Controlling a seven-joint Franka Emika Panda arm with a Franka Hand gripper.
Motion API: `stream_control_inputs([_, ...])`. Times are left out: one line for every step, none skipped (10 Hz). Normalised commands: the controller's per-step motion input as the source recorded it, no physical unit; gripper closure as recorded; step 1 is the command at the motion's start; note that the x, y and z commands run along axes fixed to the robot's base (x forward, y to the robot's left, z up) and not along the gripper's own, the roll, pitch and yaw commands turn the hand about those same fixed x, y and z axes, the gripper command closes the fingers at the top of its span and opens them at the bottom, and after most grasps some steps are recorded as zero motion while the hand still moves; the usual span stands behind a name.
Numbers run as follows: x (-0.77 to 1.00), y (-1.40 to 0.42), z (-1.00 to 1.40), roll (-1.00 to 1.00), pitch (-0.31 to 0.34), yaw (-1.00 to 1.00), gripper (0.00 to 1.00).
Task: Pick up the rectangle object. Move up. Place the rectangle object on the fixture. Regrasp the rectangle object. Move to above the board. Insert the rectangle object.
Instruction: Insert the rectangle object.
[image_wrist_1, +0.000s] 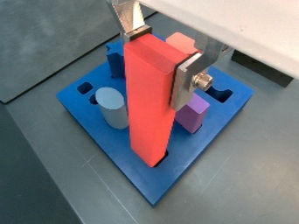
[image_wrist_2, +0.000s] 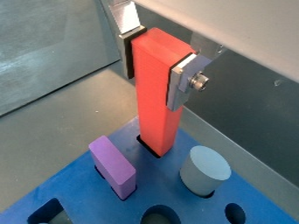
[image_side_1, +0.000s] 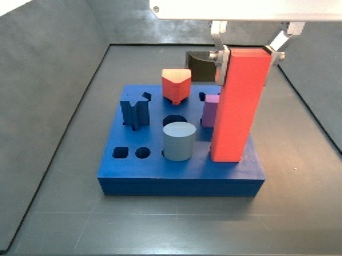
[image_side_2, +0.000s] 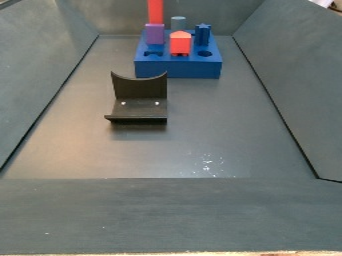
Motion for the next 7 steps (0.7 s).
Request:
stream_control_inputs([-0.01, -0.2, 0.0, 0.37, -0.133, 0.09, 1.0])
stream_control_inputs([-0.04, -0.13, -0.09, 0.38, -0.086, 0.13, 1.0])
stream_control_inputs([-0.08, -0.21, -0.19, 0.47, -0.051, 0.13, 1.0])
stream_control_inputs([-0.07, -0.14, -0.16, 0.35, 0.0, 0.06, 1.0])
stream_control_inputs([0.0, 0.0, -0.1, 0.06, 0.064, 0.0, 1.0])
stream_control_inputs([0.0, 0.15, -0.07, 0.0, 0.194, -0.07, 1.0])
stream_control_inputs([0.0, 0.24, -0.09, -0.01, 0.3, -0.09, 1.0])
